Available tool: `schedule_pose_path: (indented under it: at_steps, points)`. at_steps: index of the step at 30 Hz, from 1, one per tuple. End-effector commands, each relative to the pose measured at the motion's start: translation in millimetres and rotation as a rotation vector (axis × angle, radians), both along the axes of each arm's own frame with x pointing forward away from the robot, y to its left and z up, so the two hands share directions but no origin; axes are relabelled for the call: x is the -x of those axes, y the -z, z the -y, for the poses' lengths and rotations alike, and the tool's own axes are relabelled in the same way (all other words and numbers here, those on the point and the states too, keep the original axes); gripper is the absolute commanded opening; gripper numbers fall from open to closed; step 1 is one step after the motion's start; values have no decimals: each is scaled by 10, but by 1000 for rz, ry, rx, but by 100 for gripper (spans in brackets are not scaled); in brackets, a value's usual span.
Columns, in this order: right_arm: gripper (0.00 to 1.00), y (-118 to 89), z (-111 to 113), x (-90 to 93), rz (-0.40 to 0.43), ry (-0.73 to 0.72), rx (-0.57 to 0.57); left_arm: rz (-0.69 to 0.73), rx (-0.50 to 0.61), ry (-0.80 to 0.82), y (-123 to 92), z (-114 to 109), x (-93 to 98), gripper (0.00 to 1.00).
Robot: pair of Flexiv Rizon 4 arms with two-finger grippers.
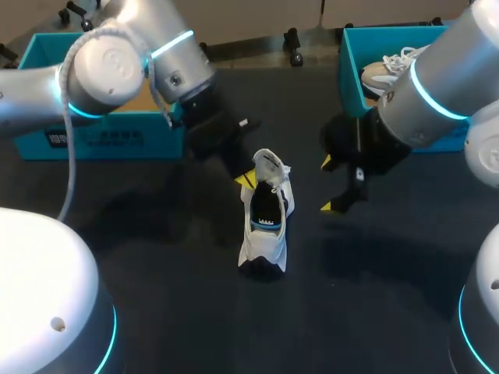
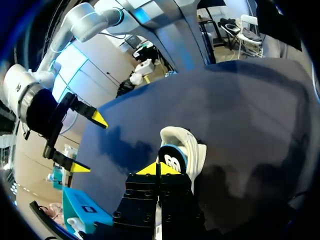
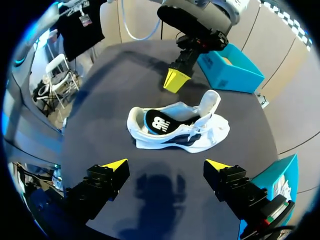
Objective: Take the shoe out of the shoebox, open the shoe tongue, remove and reinsert the insole, then place the shoe into the shoebox
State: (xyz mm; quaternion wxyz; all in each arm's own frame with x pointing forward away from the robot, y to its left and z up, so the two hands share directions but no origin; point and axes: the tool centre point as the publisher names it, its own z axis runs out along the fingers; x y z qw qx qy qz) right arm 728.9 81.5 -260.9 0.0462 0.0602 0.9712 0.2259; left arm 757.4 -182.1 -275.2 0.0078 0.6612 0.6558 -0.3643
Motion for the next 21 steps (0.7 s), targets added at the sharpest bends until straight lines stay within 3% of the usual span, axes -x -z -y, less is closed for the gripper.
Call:
schedule_pose_path:
  at_steps: [1,11,16,21]
  points:
    - [100,-232,186,118,-7,15,-6,19,-132,77,-96,0,-67,0]
    - [100,-480,332,187,-32,50,18,-26,-116,61,-185,97,-99,0]
    - [100,-678,405,206,17,-26,133,-26,-116,61,-185,97,-99,0]
    - [100,-877,493,239,2,-71,224,-26,-116,61,-185,97,-99,0]
